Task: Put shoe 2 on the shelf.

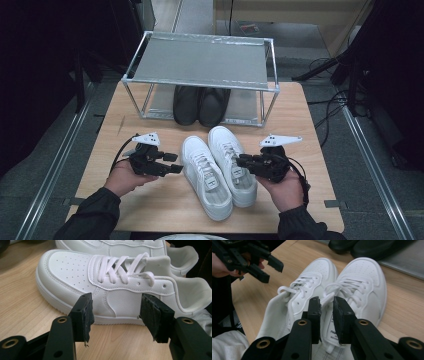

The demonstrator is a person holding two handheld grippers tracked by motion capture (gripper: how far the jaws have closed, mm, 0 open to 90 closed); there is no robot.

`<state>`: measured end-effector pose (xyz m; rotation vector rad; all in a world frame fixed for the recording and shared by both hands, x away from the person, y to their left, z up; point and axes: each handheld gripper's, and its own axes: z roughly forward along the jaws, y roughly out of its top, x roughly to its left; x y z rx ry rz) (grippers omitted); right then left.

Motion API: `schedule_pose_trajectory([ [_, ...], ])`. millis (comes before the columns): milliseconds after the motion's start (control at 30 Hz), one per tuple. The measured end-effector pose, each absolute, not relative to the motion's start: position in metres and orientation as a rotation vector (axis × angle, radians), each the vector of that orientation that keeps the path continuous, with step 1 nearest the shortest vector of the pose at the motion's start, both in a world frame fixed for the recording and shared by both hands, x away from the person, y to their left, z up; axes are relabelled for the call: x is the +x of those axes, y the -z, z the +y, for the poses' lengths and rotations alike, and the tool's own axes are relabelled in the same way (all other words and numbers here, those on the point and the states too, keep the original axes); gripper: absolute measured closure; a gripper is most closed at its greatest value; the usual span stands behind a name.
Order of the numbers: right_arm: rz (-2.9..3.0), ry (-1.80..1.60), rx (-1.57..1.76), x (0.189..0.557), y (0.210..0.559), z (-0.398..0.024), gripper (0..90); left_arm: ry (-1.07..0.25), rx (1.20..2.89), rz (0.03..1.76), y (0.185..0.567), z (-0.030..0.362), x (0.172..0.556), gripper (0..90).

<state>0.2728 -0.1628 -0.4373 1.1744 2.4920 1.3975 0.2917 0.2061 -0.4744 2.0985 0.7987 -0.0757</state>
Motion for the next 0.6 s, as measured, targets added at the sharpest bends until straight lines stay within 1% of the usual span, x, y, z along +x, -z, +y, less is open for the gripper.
schedule_pose_trajectory([
  [67,2.504,-1.404,1.159,0.27,0.439,-0.159,73.2,0.069,2.095,0.801,0.475,0.207,0.292,42.0],
  [333,2.537,-1.363,1.165,0.264,0.453,-0.141,50.1,0.049,2.065,0.846,0.476,0.216,0.297,40.2],
  [500,2.541,-1.361,1.192,0.263,0.459,-0.136,46.0,0.037,2.051,0.861,0.475,0.219,0.297,39.7],
  [600,2.527,-1.342,1.184,0.261,0.46,-0.131,41.0,0.037,2.051,0.862,0.475,0.219,0.297,39.6],
])
